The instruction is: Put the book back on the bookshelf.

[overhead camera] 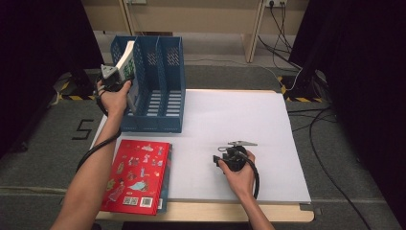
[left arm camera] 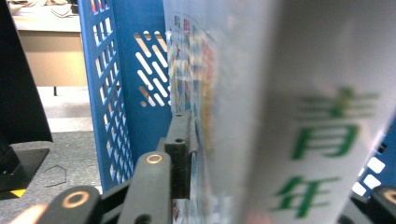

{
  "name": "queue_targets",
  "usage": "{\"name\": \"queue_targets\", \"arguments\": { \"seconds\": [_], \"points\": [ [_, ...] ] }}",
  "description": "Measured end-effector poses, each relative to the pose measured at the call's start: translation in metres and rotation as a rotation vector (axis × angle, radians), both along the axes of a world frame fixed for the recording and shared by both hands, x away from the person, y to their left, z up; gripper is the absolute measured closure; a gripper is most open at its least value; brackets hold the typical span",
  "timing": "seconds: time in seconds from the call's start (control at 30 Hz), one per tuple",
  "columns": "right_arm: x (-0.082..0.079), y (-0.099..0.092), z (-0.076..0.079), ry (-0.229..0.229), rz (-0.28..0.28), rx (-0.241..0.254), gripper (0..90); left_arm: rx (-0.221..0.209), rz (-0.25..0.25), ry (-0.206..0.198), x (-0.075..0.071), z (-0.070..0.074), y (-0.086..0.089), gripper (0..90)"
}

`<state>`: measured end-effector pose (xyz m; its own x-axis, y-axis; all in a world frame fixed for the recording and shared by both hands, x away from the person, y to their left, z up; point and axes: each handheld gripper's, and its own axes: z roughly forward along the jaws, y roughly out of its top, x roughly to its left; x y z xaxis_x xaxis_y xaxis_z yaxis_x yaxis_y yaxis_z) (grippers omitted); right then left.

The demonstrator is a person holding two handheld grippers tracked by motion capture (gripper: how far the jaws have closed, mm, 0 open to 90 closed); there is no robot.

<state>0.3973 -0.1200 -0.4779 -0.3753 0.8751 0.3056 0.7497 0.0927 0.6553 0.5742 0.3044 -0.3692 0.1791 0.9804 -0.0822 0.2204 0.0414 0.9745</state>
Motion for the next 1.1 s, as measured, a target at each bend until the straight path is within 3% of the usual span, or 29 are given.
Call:
{"name": "queue_targets", "arguments": {
  "seconds": [0.67,1.1],
  "points": [
    [0.0,0.004,0.004,-0.012,0.006,0.001,53.5,0.022,-0.034,0.017,-0.025,0.005,0.002,37.3],
    [0.001,0.01,0.014,-0.03,0.009,-0.003,53.3,0.035,-0.06,0.022,-0.053,0.001,0.011,34.8]
  ]
}}
